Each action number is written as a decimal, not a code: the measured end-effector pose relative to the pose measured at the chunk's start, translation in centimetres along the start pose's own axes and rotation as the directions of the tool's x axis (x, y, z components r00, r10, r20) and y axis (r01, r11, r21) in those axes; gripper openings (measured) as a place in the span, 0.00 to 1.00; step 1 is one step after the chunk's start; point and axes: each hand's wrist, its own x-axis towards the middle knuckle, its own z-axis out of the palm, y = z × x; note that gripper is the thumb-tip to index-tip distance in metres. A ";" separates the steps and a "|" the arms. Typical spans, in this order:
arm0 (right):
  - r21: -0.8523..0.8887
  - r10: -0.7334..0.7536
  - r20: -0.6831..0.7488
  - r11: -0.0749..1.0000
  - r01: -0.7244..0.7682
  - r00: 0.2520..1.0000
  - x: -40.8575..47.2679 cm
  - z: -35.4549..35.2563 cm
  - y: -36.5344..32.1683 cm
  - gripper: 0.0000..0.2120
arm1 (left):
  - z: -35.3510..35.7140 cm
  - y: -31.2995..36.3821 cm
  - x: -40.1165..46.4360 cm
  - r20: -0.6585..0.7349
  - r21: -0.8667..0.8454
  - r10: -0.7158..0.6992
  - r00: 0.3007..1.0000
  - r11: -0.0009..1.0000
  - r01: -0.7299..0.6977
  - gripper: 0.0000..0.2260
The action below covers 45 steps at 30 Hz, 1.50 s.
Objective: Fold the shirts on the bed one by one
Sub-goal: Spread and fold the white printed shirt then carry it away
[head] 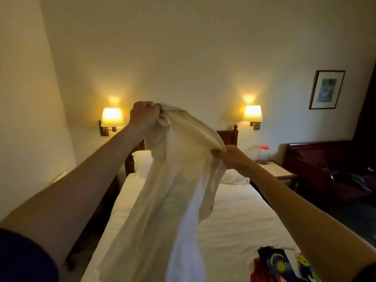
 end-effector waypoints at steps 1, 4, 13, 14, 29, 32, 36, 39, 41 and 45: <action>0.067 -0.048 -0.034 0.997 0.050 0.998 0.2 0.4 -1.0 0.10 | -0.6 0.0 -0.2 0.051 0.158 0.020 0.998 0.987 -0.028 0.04; -0.046 -0.265 -0.114 0.964 0.261 0.958 1.3 2.3 -5.2 0.11 | -0.4 -0.5 -1.6 0.439 0.427 0.017 0.898 0.876 -0.226 0.27; -0.685 -0.259 0.196 0.654 0.321 0.946 3.1 3.5 -3.9 0.20 | 0.2 -3.7 -1.9 0.027 0.025 0.075 0.997 0.997 -0.076 0.14; -0.686 -0.228 0.157 0.675 0.272 0.961 3.2 3.4 -2.6 0.18 | 0.1 -3.8 -1.6 -0.023 -0.003 0.057 0.998 0.998 -0.057 0.15; -0.125 -0.258 -0.052 0.960 0.250 0.965 4.9 -2.4 -3.6 0.02 | -2.9 -10.6 -1.3 0.102 0.139 0.035 0.994 0.989 -0.049 0.08; -0.229 -0.301 -0.043 0.931 0.284 0.953 5.3 -2.9 -3.0 0.07 | -2.7 -9.2 -0.4 0.158 0.221 0.021 0.987 0.974 -0.056 0.15; -0.309 -0.351 -0.248 0.912 0.270 0.903 5.6 -2.3 -2.3 0.16 | -1.8 -9.0 1.0 0.034 0.249 0.065 0.997 0.966 -0.071 0.14; -0.372 -0.303 -0.228 0.905 0.205 0.925 6.0 -2.5 -2.2 0.22 | -2.3 -9.0 2.7 -0.163 0.217 0.101 0.982 0.974 -0.065 0.16; -0.487 -0.187 -0.067 0.864 0.132 0.980 6.2 -2.9 -1.7 0.23 | -2.7 -9.1 2.8 0.038 0.461 0.094 0.995 0.882 -0.100 0.13; -0.424 -0.346 -0.274 0.881 0.211 0.897 6.9 -3.8 -2.2 0.23 | -3.8 -9.1 3.6 -0.067 0.496 0.247 0.967 0.849 -0.183 0.11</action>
